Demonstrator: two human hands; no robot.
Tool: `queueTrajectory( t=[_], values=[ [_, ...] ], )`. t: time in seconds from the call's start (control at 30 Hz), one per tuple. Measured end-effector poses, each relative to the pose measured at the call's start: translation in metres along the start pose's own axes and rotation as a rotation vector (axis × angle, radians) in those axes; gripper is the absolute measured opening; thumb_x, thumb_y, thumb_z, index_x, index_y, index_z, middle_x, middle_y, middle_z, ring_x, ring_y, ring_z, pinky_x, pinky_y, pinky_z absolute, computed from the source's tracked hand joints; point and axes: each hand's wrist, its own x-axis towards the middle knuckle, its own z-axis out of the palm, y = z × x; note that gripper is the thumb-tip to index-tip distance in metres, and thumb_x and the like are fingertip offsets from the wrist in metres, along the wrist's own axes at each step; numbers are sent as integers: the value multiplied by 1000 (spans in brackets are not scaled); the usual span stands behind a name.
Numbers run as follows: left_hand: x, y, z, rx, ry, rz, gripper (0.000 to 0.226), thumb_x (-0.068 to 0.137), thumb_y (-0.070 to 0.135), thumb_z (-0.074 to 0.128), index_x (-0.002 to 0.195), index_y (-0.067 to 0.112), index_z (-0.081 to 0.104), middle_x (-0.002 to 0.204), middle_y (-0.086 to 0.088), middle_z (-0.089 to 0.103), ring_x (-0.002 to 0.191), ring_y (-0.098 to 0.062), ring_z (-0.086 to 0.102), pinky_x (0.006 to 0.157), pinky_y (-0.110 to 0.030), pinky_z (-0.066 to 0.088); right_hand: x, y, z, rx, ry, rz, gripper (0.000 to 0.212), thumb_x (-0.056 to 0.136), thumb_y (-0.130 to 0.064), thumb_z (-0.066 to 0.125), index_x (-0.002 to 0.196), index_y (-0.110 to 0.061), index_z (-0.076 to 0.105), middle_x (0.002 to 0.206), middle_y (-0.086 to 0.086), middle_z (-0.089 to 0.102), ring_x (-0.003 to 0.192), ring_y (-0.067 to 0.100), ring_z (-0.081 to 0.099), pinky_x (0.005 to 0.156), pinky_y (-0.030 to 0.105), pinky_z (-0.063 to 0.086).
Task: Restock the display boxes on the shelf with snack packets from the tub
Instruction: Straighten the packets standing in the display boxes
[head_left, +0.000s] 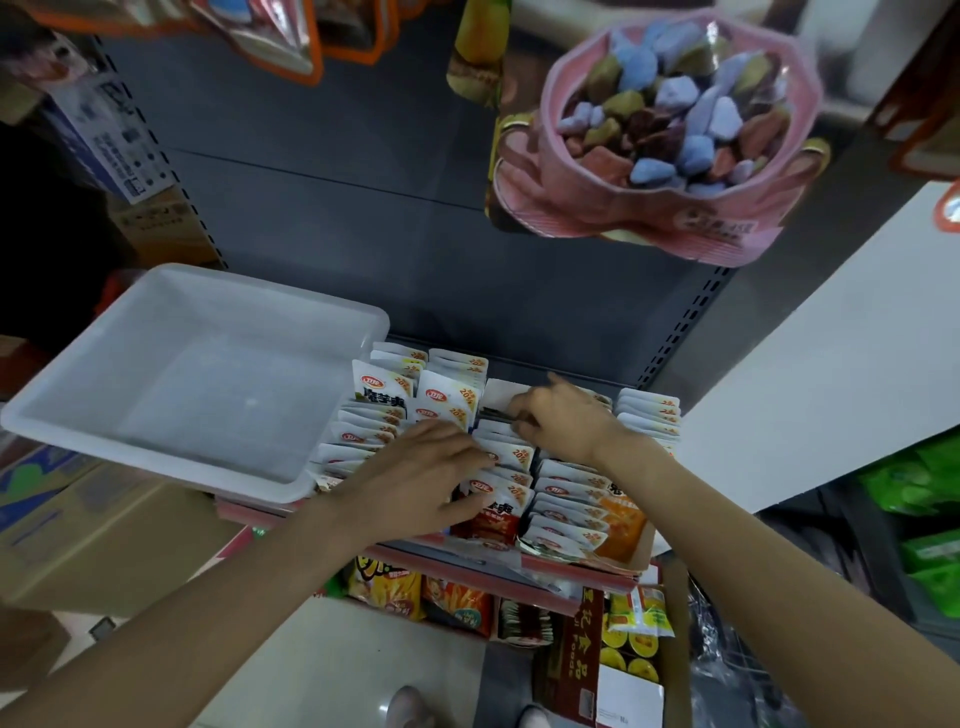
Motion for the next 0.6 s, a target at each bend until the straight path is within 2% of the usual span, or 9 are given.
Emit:
queueTrajectory(
  t=[0.07, 0.13, 0.17, 0.2, 0.33, 0.43, 0.5, 0.57, 0.6],
  values=[
    [6, 4, -4, -28, -24, 8, 52, 88, 53, 34, 121, 23, 59, 114, 4, 64, 107, -15, 59, 101, -25, 29, 2, 0, -2, 0, -18, 12, 20, 95, -23, 49, 107, -13, 61, 99, 9, 69, 97, 26, 57, 100, 27, 30],
    [10, 8, -1, -10, -61, -42, 63, 92, 54, 33, 144, 18, 30, 141, -1, 44, 130, -18, 38, 110, -30, 20, 5, 0, -3, -15, -35, 24, 21, 94, -26, 53, 110, -14, 60, 102, 10, 67, 102, 27, 55, 83, 27, 35],
    [12, 9, 0, 14, -108, -76, 68, 93, 55, 34, 148, 18, 20, 146, -2, 34, 134, -19, 29, 111, -33, 17, 6, -1, -2, -23, -35, 26, 21, 94, -26, 53, 111, -14, 59, 103, 10, 66, 104, 27, 54, 79, 28, 36],
    [15, 10, 1, 39, -140, -90, 69, 93, 55, 36, 148, 17, 18, 146, -3, 30, 134, -19, 24, 111, -34, 18, 7, -2, -2, -34, -39, 34, 22, 94, -26, 53, 112, -15, 59, 104, 12, 65, 106, 27, 53, 78, 28, 35],
    [17, 9, 2, 10, -147, -58, 68, 88, 60, 44, 142, 20, 33, 141, -1, 25, 132, -19, 20, 111, -34, 17, 11, -3, 0, -7, -68, 63, 31, 93, -23, 54, 123, -16, 59, 112, 14, 64, 111, 30, 53, 90, 35, 45],
    [9, 9, -3, -83, -228, -37, 89, 80, 76, 38, 148, 22, 21, 155, 5, 11, 141, -14, 6, 111, -24, -5, 11, -3, 2, -30, -61, 58, 26, 93, -23, 54, 117, -18, 62, 110, 14, 64, 116, 30, 51, 89, 38, 47],
    [4, 9, -5, -43, -304, -1, 114, 64, 89, 32, 150, 18, 8, 157, 5, 6, 143, -12, 1, 109, -23, -16, 8, -5, 5, -70, -31, 45, 27, 96, -23, 50, 119, -17, 61, 118, 15, 62, 130, 29, 41, 100, 35, 39],
    [0, 7, 1, 83, -272, 33, 123, 59, 92, 33, 150, 13, 10, 156, -1, 13, 143, -18, 10, 113, -30, -10, 3, -8, 8, -97, 22, 7, 29, 98, -22, 45, 123, -17, 60, 124, 12, 61, 135, 26, 37, 109, 30, 28],
    [0, 7, 6, 156, -216, 40, 116, 64, 87, 44, 147, 10, 23, 151, -5, 28, 138, -20, 27, 116, -34, 4, 0, -8, 10, -97, 54, -7, 29, 98, -21, 44, 122, -18, 60, 123, 11, 61, 133, 25, 38, 109, 28, 28]
  ],
)
